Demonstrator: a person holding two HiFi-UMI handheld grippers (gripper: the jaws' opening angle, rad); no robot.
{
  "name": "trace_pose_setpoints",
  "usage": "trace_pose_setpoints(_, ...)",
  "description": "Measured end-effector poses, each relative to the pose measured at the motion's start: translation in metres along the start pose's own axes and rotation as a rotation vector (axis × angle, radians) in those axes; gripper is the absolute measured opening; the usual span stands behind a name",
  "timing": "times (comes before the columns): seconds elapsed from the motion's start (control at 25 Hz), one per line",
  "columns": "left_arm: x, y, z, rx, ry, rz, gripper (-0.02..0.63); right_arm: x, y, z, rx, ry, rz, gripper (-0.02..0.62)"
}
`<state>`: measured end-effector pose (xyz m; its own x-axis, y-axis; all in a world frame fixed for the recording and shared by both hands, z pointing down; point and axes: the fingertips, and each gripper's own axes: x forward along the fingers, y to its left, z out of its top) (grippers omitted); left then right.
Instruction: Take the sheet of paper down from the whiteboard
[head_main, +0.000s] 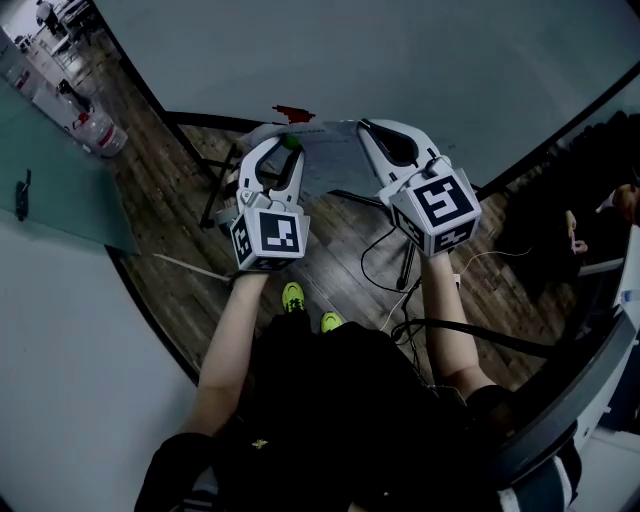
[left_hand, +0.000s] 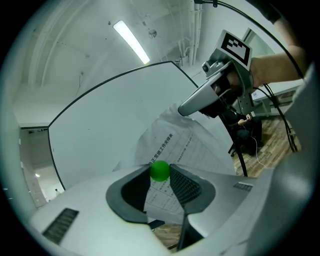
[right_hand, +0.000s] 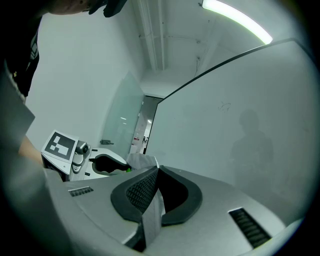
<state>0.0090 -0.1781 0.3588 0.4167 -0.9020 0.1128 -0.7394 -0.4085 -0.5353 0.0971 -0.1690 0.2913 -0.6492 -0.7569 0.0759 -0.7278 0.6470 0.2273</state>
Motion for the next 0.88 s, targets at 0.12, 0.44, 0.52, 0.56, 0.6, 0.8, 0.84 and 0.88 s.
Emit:
trace_pose_setpoints(0.12,-0.007,-0.01,0.004,-0.008,0.0,0.008,0.14,-0.012,0.004,-0.002,0.015,-0.004,0.017,0.011)
trace_pose_setpoints(0.44,-0.026,-0.035,0.011,-0.026,0.0,0.028,0.14,-0.041,0.021,-0.015,0.027,0.006,0.064,0.011)
trace_pose_setpoints(0.52,-0.031,-0.043,0.013,-0.029,0.001,0.03,0.14,-0.05,0.024,-0.017,0.035,0.007,0.077,0.011)
trace_pose_setpoints(0.56,-0.033,-0.047,0.014,-0.03,0.002,0.031,0.14,-0.054,0.026,-0.018,0.039,0.006,0.083,0.011)
trace_pose_setpoints(0.6,-0.036,-0.051,0.015,-0.03,0.004,0.032,0.14,-0.058,0.028,-0.019,0.045,0.005,0.088,0.011)
trace_pose_setpoints(0.8,-0.046,-0.066,0.019,-0.026,0.005,0.028,0.14,-0.075,0.034,-0.022,0.06,-0.005,0.102,0.011)
trace_pose_setpoints(0.84,-0.047,-0.067,0.02,-0.026,0.004,0.027,0.141,-0.077,0.035,-0.022,0.064,-0.008,0.103,0.011)
trace_pose_setpoints(0.88,-0.048,-0.068,0.022,-0.026,0.003,0.025,0.14,-0.079,0.035,-0.022,0.069,-0.011,0.105,0.011)
